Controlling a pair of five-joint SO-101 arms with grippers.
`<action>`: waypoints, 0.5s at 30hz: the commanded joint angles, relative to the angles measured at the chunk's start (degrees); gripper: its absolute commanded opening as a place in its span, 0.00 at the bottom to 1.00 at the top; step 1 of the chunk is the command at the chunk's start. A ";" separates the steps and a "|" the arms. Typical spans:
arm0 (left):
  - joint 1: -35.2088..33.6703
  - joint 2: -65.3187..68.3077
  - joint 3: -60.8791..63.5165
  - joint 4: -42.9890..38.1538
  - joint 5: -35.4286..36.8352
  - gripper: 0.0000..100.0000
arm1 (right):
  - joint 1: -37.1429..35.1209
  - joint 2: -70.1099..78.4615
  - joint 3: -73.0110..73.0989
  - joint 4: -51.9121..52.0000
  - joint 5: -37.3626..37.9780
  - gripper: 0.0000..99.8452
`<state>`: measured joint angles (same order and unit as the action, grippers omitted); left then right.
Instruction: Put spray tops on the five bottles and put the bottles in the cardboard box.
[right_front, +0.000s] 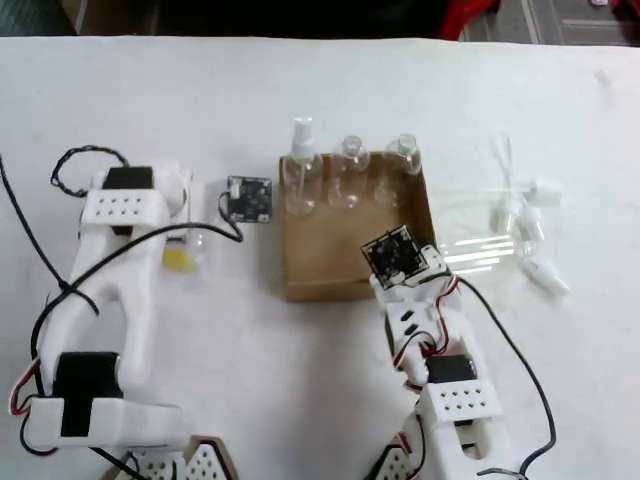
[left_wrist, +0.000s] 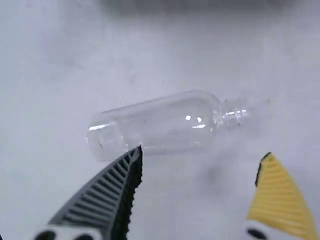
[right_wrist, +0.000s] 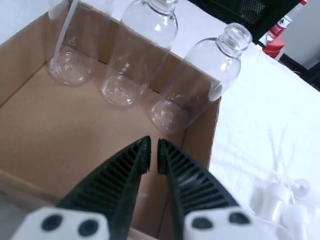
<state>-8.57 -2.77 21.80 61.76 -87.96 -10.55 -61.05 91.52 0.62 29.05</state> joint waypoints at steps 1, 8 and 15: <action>-0.31 -0.31 1.14 -1.32 -0.09 0.34 | -0.48 0.22 -0.53 -1.19 0.70 0.02; 2.15 1.80 4.13 -12.04 7.21 0.34 | -0.48 0.22 -0.53 -1.19 0.70 0.02; 5.05 5.58 4.66 -16.62 18.02 0.34 | -0.48 0.22 -0.53 -1.19 0.79 0.02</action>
<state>-6.11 2.42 26.90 47.25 -74.59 -10.64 -61.05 91.52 0.62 29.05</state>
